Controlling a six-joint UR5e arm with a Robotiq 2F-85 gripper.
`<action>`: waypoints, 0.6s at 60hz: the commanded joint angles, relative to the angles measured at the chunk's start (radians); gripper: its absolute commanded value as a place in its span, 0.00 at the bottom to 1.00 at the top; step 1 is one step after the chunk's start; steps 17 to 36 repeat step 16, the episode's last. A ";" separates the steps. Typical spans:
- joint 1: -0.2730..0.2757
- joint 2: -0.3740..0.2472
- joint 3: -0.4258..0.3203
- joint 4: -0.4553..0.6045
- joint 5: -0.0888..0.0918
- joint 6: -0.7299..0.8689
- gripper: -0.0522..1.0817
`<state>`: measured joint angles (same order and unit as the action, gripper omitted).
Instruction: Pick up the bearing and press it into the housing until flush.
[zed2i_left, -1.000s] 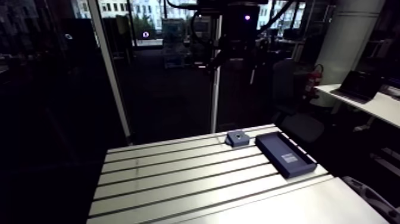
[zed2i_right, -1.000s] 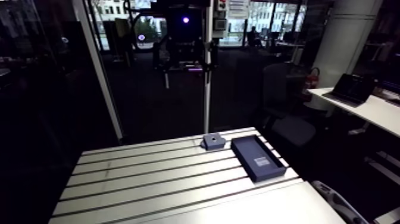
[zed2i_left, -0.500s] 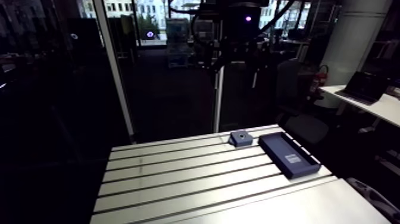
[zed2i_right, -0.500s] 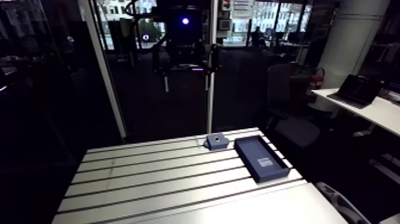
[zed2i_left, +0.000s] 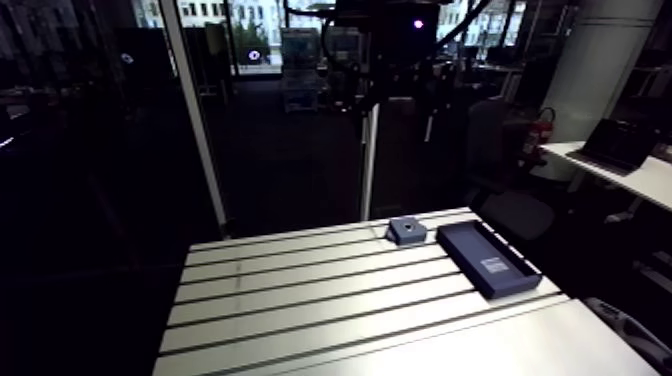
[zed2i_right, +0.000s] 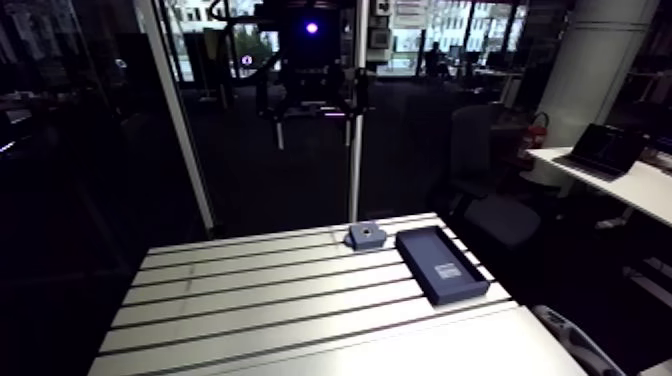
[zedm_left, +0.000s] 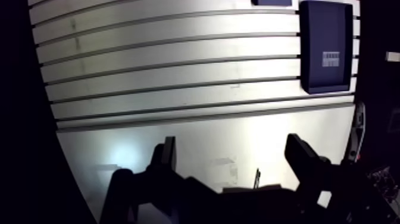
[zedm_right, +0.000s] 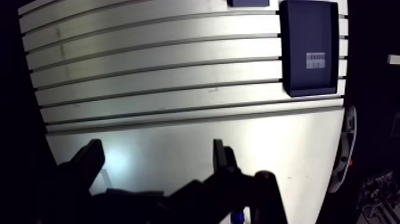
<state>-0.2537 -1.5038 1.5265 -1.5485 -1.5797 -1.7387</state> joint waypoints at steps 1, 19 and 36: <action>0.002 0.001 0.004 -0.002 0.002 0.000 0.05; 0.004 0.003 0.005 -0.002 0.002 -0.002 0.05; 0.004 0.003 0.005 -0.002 0.002 -0.002 0.05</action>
